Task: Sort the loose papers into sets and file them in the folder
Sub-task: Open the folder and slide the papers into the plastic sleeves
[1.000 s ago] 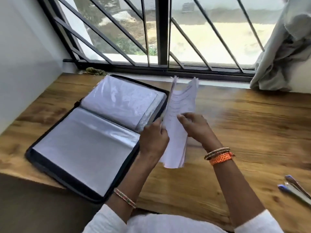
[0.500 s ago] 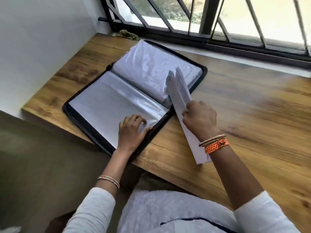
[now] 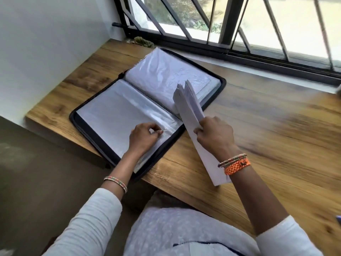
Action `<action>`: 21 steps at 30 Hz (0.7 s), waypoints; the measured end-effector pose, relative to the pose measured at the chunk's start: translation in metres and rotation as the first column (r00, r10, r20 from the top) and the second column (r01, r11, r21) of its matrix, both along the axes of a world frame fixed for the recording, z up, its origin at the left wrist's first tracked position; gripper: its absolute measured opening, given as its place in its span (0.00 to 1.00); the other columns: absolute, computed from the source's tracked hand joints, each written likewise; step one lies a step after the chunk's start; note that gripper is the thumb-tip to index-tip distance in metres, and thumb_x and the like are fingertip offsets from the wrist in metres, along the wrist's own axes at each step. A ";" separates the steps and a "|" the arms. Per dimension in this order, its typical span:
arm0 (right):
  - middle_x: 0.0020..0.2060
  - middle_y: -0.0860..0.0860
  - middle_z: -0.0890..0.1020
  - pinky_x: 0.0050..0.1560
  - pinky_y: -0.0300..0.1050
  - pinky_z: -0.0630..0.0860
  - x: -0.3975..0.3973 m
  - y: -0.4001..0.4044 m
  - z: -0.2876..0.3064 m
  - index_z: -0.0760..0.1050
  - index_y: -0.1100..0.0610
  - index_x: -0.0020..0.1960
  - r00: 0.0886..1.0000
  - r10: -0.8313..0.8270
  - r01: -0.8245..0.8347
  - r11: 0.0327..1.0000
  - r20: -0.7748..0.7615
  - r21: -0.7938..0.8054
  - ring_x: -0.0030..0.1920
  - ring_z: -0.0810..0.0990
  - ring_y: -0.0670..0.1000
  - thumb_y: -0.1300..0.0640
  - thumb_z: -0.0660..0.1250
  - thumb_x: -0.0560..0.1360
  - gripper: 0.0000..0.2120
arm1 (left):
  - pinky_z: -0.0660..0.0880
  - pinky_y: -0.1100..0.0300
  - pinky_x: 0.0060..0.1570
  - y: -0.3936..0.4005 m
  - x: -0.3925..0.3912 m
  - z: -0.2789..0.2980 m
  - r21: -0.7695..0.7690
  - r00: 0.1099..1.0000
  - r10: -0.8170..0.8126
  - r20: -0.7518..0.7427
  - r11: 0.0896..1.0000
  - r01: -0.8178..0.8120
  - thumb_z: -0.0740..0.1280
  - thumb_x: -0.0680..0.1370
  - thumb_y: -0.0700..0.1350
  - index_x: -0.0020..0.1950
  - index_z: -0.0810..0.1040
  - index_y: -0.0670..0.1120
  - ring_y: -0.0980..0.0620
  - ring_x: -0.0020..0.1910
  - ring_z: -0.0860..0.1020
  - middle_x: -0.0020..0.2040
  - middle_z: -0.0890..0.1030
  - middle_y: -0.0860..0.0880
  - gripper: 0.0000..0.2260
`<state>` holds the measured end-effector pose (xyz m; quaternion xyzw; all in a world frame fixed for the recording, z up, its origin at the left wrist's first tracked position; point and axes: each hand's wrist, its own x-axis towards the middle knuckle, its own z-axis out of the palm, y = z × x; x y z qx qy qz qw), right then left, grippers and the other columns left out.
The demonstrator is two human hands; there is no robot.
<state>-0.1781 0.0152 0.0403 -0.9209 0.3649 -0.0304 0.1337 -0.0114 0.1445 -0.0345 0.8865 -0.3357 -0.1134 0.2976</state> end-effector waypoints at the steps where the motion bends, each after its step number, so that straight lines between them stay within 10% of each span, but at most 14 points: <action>1: 0.47 0.55 0.78 0.40 0.45 0.69 -0.004 0.000 0.002 0.77 0.57 0.54 1.000 0.016 -0.016 1.000 -0.009 -0.011 0.46 0.78 0.58 0.53 0.61 0.77 0.11 | 0.68 0.60 0.40 -0.001 0.003 0.005 0.037 1.000 -0.017 -0.015 0.999 0.017 0.70 0.73 0.52 0.41 0.82 0.54 0.52 0.43 0.78 0.36 0.78 0.60 0.04; 16: 0.36 0.51 0.70 0.37 0.44 0.66 -0.059 0.003 0.010 0.78 0.54 0.53 0.988 0.069 -0.089 0.985 -0.139 -0.145 0.44 0.79 0.56 0.58 0.61 0.75 0.09 | 0.69 0.54 0.38 -0.047 0.024 0.047 0.445 0.953 -0.286 0.099 0.870 0.214 0.59 0.75 0.43 0.45 0.74 0.41 0.42 0.45 0.77 0.45 0.80 0.43 0.07; 21: 0.45 0.53 0.79 0.38 0.44 0.64 -0.071 0.008 0.005 0.77 0.54 0.54 0.990 0.030 -0.047 0.991 -0.139 -0.125 0.47 0.80 0.57 0.56 0.61 0.75 0.10 | 0.68 0.59 0.28 -0.039 0.016 0.035 0.511 0.646 -0.580 0.497 0.797 0.322 0.69 0.75 0.53 0.41 0.72 0.41 0.42 0.29 0.80 0.30 0.79 0.41 0.16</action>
